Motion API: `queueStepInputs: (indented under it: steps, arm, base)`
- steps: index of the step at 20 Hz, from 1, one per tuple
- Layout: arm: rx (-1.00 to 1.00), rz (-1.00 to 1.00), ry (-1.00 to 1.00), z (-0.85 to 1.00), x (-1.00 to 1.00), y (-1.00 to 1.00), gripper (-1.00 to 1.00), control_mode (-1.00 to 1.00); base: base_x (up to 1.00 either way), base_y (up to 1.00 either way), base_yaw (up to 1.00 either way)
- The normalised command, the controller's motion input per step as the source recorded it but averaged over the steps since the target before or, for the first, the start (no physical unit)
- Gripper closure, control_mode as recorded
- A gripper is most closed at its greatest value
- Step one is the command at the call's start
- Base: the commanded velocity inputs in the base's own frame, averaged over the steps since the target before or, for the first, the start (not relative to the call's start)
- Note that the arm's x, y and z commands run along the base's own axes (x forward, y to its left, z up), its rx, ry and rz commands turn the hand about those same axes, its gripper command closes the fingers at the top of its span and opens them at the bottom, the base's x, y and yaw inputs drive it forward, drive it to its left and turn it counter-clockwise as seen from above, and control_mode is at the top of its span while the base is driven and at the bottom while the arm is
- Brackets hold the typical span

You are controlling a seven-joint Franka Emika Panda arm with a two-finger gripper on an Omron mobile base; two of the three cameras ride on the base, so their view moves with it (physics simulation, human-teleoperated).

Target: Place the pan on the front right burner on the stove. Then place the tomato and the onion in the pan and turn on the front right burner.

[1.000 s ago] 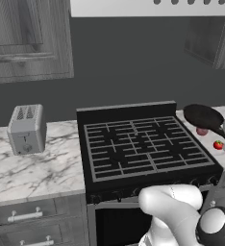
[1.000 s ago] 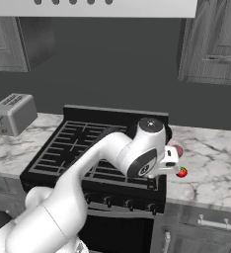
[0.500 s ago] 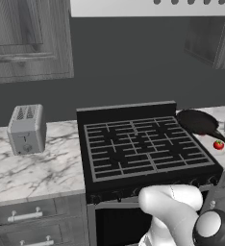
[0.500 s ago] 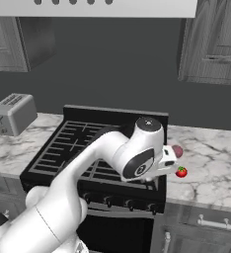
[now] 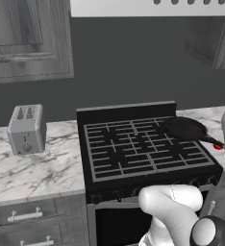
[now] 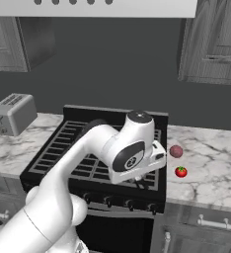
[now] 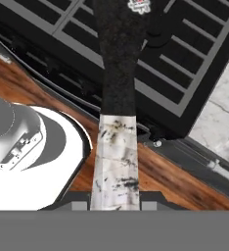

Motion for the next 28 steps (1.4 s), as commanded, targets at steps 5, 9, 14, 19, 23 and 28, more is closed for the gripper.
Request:
queueStepInputs:
  steps: [5, 9, 14, 19, 23, 28]
  arm:
    - [0.00, 0.10, 0.05, 0.00, 0.00, 0.20, 1.00, -1.00]
    - [-0.01, 0.00, 0.05, -0.05, 0.00, -0.06, 1.00, -1.00]
    - [-0.03, 0.00, 0.12, -0.20, 0.00, -0.20, 1.00, -1.00]
    - [-0.03, 0.00, 0.09, -0.22, 0.00, -0.10, 1.00, -1.00]
    - [-0.03, 0.00, 0.06, -0.12, 0.01, 0.00, 1.00, -1.00]
    - [-0.04, 0.00, 0.06, -0.09, 0.18, 0.00, 1.00, -1.00]
  base:
    - [0.00, 0.00, 0.00]
    - [0.00, 0.00, 0.00]
    - [0.00, 0.00, 0.00]
    - [0.00, 0.00, 0.00]
    - [0.00, 0.00, 0.00]
    - [0.00, 0.00, 0.00]
